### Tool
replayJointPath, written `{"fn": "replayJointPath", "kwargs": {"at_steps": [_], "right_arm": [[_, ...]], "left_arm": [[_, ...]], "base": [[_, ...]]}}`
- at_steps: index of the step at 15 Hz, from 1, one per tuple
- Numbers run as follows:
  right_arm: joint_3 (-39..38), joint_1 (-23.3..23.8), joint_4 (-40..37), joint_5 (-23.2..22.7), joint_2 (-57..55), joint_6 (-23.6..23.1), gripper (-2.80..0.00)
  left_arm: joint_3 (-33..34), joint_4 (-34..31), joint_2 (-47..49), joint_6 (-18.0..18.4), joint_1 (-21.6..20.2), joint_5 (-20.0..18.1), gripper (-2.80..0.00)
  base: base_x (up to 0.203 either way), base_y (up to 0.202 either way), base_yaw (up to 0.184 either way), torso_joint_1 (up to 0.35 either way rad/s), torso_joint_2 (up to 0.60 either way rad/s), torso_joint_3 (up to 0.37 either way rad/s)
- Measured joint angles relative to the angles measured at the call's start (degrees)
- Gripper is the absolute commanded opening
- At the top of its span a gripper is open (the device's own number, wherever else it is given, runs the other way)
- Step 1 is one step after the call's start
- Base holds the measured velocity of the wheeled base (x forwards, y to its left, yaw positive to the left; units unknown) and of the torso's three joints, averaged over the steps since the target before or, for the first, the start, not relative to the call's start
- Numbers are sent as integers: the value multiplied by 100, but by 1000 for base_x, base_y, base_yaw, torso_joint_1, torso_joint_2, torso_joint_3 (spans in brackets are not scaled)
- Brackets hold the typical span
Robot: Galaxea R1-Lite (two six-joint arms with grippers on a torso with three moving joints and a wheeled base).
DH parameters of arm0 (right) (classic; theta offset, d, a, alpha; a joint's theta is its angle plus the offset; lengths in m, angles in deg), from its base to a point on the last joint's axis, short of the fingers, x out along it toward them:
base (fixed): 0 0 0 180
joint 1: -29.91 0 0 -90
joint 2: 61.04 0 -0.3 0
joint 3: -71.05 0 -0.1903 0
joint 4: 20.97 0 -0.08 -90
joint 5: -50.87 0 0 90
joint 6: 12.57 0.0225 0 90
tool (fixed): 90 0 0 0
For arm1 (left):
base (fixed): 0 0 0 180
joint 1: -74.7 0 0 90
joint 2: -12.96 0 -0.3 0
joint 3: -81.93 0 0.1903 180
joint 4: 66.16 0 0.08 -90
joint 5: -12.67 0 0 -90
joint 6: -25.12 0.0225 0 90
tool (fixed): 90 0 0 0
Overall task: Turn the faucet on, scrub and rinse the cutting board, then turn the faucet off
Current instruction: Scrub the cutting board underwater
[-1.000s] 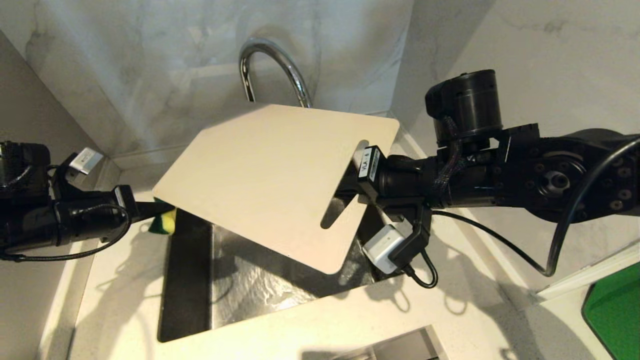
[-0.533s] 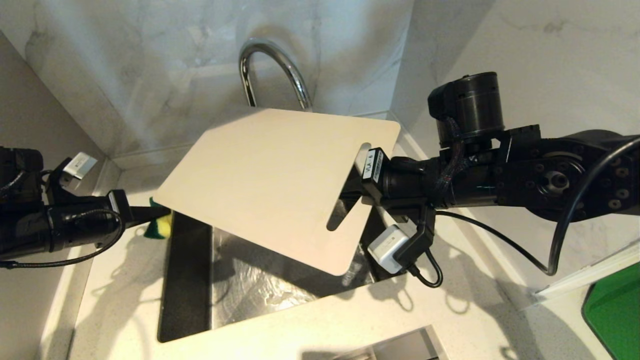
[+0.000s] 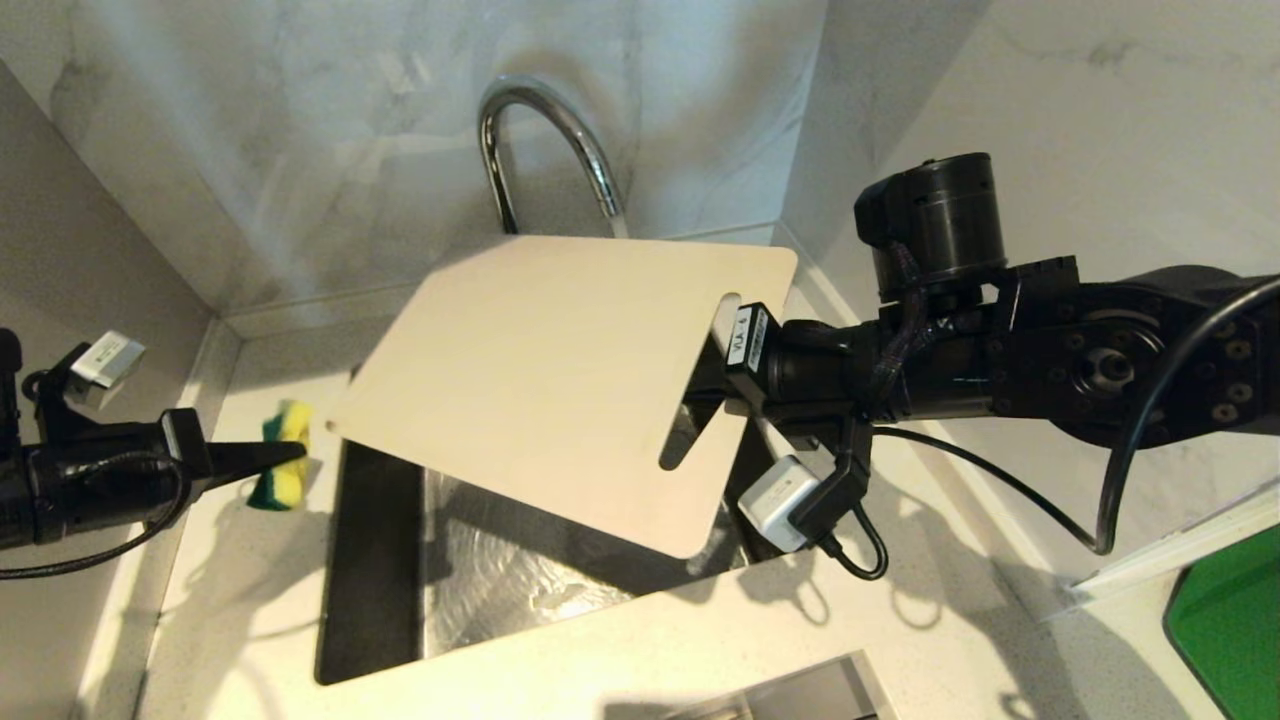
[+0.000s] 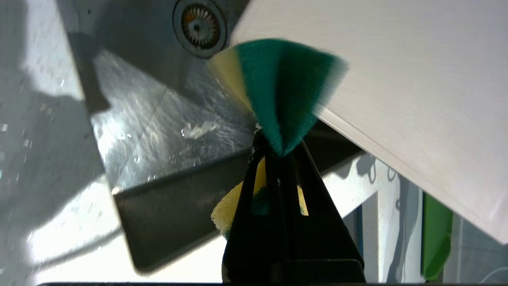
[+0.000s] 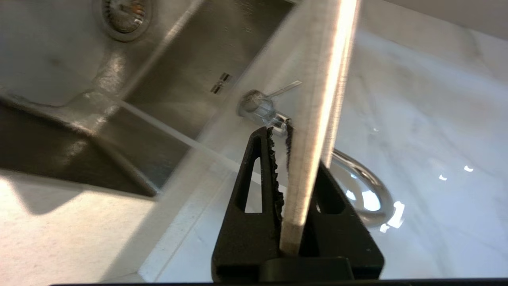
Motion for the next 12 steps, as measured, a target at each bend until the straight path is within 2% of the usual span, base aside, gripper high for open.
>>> {"fn": "replayJointPath", "kwargs": {"at_steps": [4,7,10,12], "right_arm": [[0,6,5,-19,11,-1,-280],[-27,6,4,-17,24,-1,-280],[-207,-28,5,-20,69,-4,-280],[-374,-60,12,-12,122,-18,-280]], "left_arm": [[455,19,-231,173,-167,-81,-280],[497,24,-337,162,-179,-98,-280],[150,-10,-368,69,-19,-104,-280],[-233,-121,-361,-132,147,-92,-280]], "base": [[0,0,0,0,0,0],[0,0,0,0,0,0],[0,0,0,0,0,0],[0,0,0,0,0,0]]}}
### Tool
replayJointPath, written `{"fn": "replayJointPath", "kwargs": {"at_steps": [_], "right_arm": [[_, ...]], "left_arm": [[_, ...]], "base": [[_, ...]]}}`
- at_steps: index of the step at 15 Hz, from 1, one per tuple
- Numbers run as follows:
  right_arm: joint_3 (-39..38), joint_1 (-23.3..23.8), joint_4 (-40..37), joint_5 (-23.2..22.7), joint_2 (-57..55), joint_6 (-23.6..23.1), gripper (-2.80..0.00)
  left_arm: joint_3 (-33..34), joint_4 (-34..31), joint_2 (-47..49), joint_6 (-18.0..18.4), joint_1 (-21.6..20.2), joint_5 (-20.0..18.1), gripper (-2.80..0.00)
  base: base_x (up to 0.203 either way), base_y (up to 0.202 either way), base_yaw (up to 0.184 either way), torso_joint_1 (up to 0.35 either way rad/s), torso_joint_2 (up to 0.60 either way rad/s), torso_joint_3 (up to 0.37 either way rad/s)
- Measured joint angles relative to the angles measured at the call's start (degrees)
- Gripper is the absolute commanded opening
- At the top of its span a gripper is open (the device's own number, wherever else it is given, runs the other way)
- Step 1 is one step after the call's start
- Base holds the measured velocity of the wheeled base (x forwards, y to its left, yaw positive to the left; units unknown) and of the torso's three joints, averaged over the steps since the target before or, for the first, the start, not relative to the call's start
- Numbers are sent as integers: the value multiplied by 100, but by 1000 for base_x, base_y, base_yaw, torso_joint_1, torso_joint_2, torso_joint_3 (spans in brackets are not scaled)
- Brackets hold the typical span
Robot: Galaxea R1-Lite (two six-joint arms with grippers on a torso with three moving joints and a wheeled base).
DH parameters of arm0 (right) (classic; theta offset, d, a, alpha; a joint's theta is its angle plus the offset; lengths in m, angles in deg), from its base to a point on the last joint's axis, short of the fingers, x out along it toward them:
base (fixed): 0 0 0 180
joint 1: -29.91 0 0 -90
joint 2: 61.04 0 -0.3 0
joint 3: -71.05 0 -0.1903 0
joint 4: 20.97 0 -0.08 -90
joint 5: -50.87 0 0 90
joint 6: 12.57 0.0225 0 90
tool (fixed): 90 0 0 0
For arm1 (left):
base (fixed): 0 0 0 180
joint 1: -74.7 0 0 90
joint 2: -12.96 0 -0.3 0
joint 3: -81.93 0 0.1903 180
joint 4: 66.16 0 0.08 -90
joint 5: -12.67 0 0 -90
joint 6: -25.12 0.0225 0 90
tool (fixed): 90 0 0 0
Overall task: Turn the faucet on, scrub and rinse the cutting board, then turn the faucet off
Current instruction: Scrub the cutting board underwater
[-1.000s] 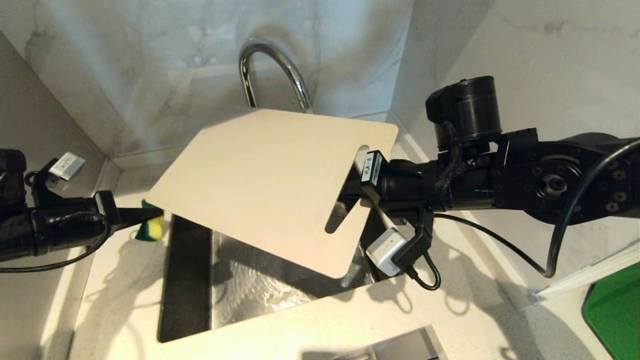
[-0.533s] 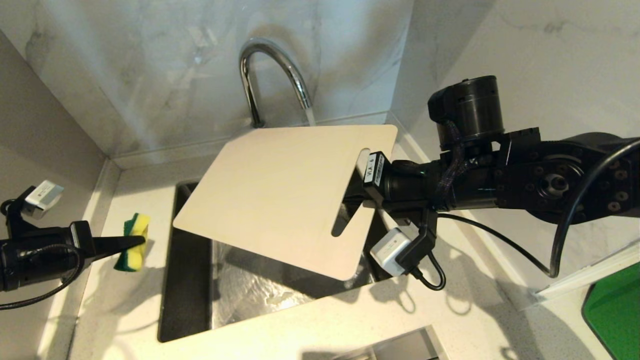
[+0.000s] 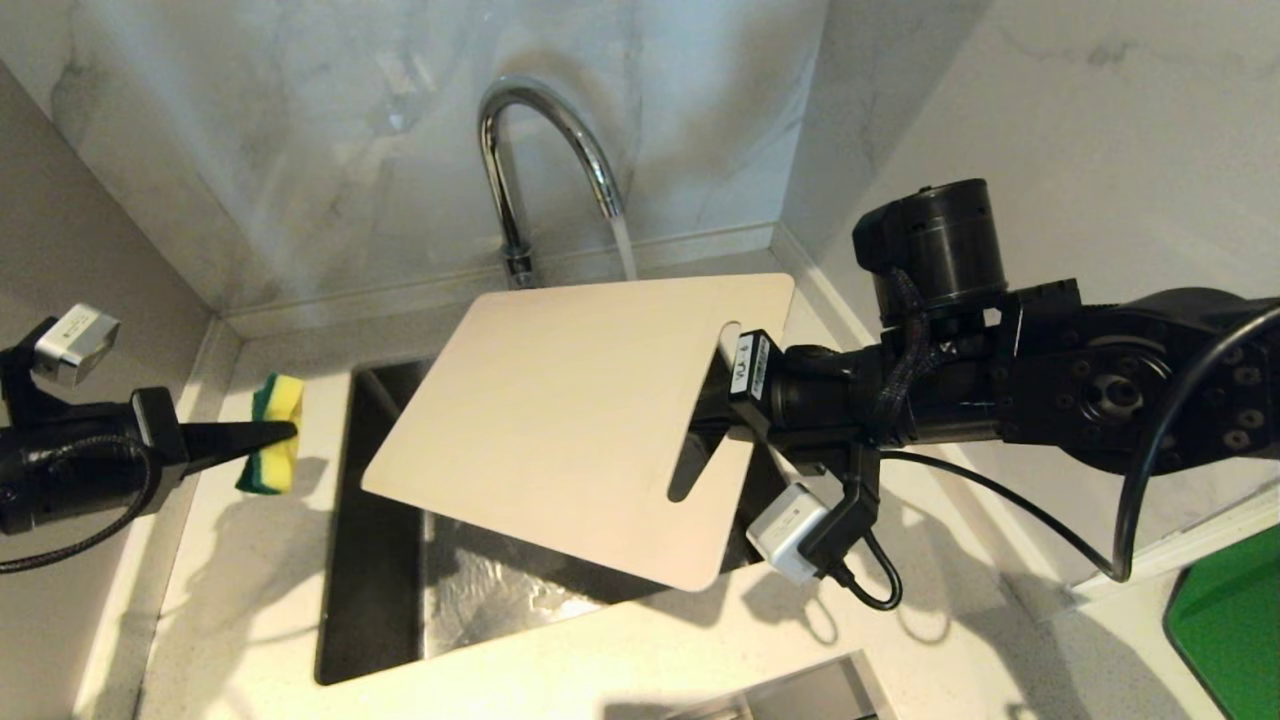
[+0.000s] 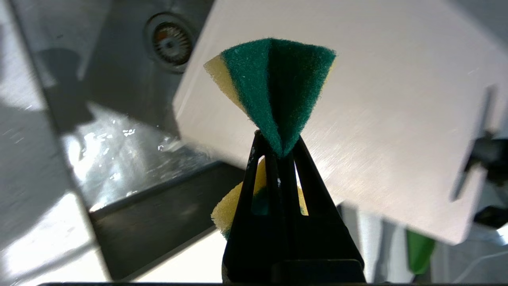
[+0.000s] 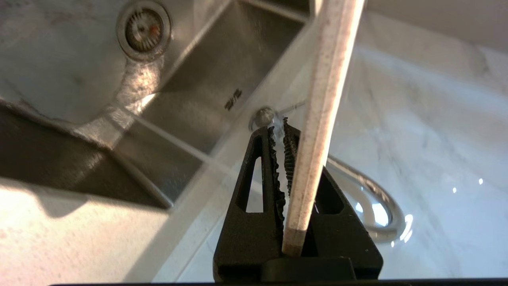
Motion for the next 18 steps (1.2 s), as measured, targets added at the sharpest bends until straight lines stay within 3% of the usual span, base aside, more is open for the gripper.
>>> {"fn": "replayJointPath", "kwargs": {"at_steps": [5,9,12,15,18], "right_arm": [[-280,-304,4,58,76,-7,-280],[-390,-669,-2,221,147,2,-280],[-408,-594,4,251,132,12,-280],[-216,-269,6,248,-115,-19,-280],[115,-12,11,268,-435,-51,-280]], "left_arm": [[-973,-600,91,-369,566,111,-280],[-1405,-611,374,-385,1305,576,-280],[-1670,-616,575,-392,1815,890,-280],[-2048,-674,618,-500,1947,929,-280],[-2224,-655,588,-552,1740,866,-280]], "base": [[0,0,0,0,0,0],[0,0,0,0,0,0],[0,0,0,0,0,0],[0,0,0,0,0,0],[0,0,0,0,0,0]]}}
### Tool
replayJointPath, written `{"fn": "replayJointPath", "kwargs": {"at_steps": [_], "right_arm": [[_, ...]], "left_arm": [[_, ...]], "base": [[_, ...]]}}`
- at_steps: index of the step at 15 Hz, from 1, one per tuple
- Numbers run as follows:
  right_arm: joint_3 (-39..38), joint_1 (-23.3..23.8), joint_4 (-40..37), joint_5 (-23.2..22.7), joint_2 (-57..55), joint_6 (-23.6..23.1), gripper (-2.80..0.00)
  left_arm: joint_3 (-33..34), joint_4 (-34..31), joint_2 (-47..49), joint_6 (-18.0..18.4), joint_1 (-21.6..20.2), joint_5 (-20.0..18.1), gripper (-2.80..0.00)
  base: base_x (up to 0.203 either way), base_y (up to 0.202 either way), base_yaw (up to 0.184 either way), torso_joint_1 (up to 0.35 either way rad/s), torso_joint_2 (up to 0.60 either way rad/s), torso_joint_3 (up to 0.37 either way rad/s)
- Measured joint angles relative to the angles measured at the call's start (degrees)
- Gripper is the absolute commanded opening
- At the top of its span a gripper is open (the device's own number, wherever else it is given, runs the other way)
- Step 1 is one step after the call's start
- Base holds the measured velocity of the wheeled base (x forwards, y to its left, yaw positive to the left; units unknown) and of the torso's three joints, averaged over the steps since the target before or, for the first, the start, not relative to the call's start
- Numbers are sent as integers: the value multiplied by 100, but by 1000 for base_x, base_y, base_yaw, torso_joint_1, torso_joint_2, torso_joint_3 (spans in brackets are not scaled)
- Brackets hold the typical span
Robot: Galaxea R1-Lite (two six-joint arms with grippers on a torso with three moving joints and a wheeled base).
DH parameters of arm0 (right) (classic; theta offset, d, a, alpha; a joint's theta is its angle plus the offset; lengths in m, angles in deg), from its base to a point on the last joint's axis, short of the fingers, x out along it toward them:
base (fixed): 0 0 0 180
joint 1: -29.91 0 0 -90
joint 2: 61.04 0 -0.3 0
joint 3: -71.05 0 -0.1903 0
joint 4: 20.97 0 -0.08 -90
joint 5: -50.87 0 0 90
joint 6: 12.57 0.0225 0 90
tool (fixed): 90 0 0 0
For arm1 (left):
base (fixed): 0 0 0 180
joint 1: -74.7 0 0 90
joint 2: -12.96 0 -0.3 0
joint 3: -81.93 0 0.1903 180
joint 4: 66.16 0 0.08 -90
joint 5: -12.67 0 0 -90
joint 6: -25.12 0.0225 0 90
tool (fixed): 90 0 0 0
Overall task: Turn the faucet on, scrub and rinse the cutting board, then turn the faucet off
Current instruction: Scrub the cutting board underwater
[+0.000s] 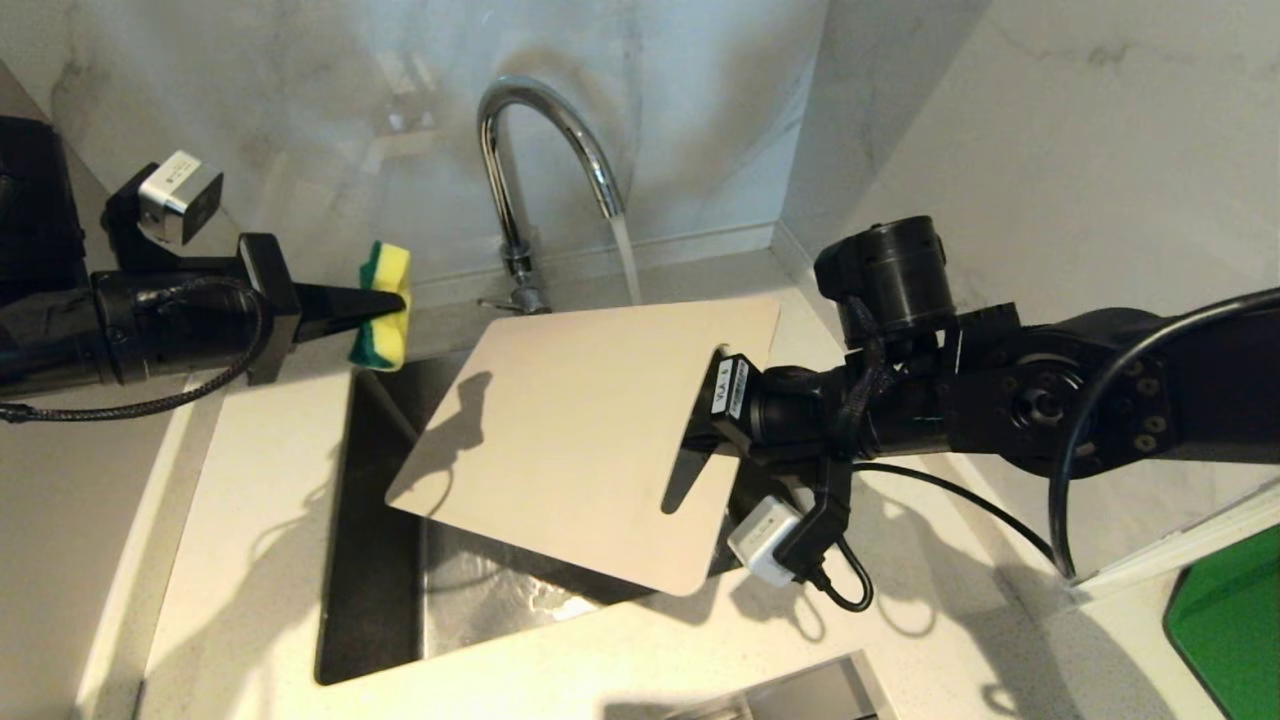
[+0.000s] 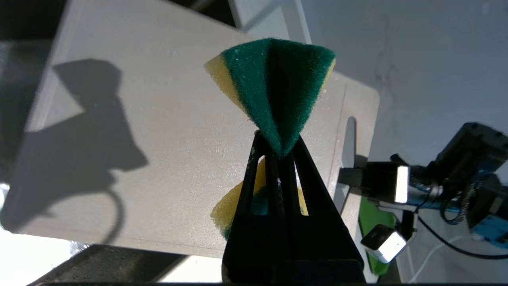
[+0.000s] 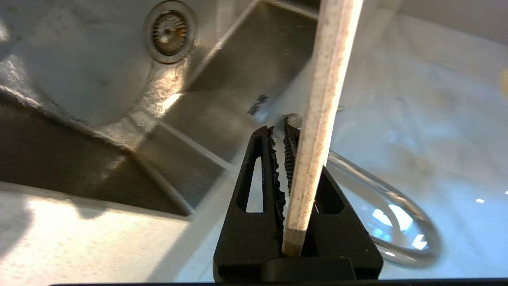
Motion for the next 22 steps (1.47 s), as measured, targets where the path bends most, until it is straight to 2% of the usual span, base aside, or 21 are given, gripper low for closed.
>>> {"fn": "replayJointPath", "kwargs": {"at_steps": [9,22], "right_arm": [[278,749,-6,208,-565,-12,-280],[985,953,-41,204,-958,-39,-280]], "left_arm": [[13,17,-322,-152,-70,-138,-280],[38,21,-435,-174,-37,-227,-280]], "base": [[0,0,0,0,0,0],[0,0,0,0,0,0]]}}
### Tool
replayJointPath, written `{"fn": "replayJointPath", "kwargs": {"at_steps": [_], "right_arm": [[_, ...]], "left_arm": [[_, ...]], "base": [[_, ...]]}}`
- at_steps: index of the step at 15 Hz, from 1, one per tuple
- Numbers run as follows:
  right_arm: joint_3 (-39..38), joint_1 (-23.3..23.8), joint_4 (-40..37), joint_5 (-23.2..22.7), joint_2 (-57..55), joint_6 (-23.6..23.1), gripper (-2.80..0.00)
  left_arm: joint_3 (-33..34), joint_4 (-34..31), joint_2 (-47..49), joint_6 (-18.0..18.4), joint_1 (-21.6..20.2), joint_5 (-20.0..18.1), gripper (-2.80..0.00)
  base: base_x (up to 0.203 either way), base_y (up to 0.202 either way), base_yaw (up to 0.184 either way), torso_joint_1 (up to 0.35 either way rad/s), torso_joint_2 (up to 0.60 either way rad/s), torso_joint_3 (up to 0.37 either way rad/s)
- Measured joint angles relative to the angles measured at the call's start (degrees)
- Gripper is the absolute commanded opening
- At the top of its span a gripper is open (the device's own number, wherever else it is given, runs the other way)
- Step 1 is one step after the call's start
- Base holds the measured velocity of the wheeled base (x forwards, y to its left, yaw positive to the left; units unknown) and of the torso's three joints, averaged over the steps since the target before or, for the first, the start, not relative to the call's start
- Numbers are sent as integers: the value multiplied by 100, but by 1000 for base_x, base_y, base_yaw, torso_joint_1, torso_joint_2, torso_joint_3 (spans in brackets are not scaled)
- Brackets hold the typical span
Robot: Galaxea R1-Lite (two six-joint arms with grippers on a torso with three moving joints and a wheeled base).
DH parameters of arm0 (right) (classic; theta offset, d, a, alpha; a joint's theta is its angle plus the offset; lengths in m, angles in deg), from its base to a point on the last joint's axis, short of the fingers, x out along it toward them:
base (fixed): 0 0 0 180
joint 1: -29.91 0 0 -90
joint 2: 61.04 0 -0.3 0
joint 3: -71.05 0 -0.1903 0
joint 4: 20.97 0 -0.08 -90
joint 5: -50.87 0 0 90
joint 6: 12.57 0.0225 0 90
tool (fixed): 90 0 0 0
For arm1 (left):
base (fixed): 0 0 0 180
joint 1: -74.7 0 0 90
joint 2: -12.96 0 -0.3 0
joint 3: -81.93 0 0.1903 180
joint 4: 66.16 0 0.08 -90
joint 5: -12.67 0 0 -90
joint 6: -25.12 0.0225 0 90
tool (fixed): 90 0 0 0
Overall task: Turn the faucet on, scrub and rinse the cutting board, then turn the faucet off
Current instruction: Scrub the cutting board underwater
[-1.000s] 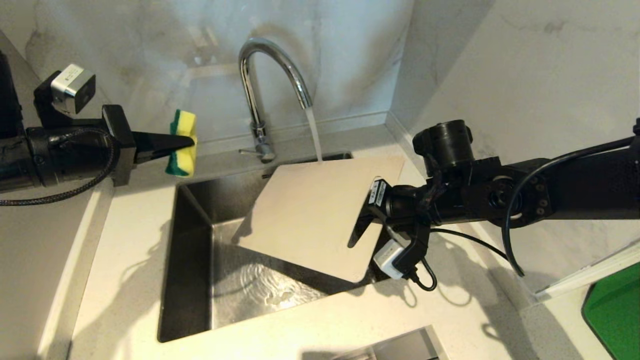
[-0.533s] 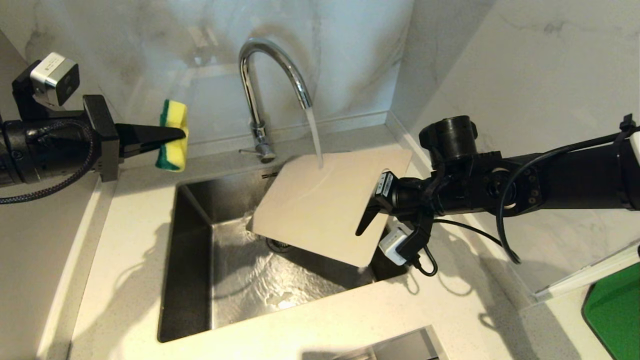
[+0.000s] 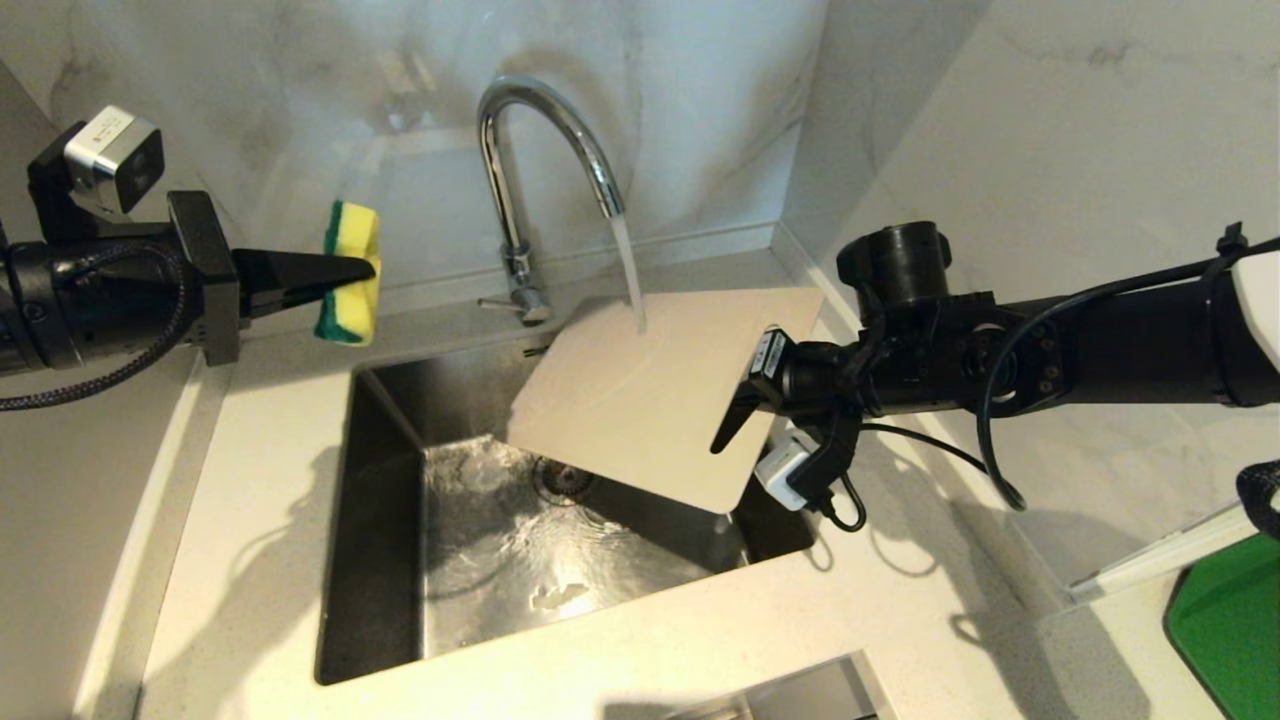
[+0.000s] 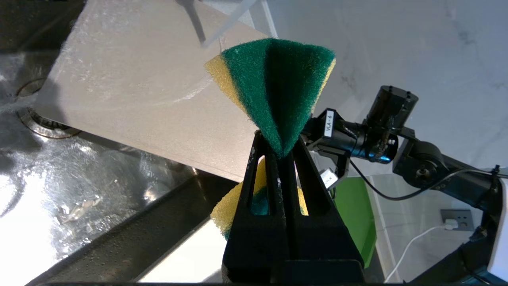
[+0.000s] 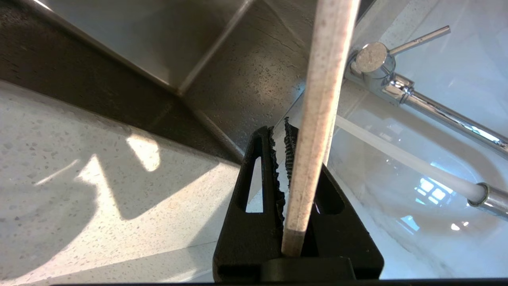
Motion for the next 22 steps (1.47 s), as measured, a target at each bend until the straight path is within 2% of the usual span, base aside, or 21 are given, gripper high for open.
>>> {"fn": "replayJointPath", "kwargs": {"at_steps": [4,18,22], "right_arm": [[-91,-10,-7,-9,8,-68,-280],[-1302,-102,33,-24,805,-111,-280],[-1300,-181,-27,26,835,-66,-280]], "left_arm": [[10,-2,2,-11,0,-6,-280],[88,-3,71,-9,151,-25,-280],[104,-2,121,0,193,-24,-280]], "base": [[0,0,0,0,0,0],[0,0,0,0,0,0],[0,0,0,0,0,0]]}}
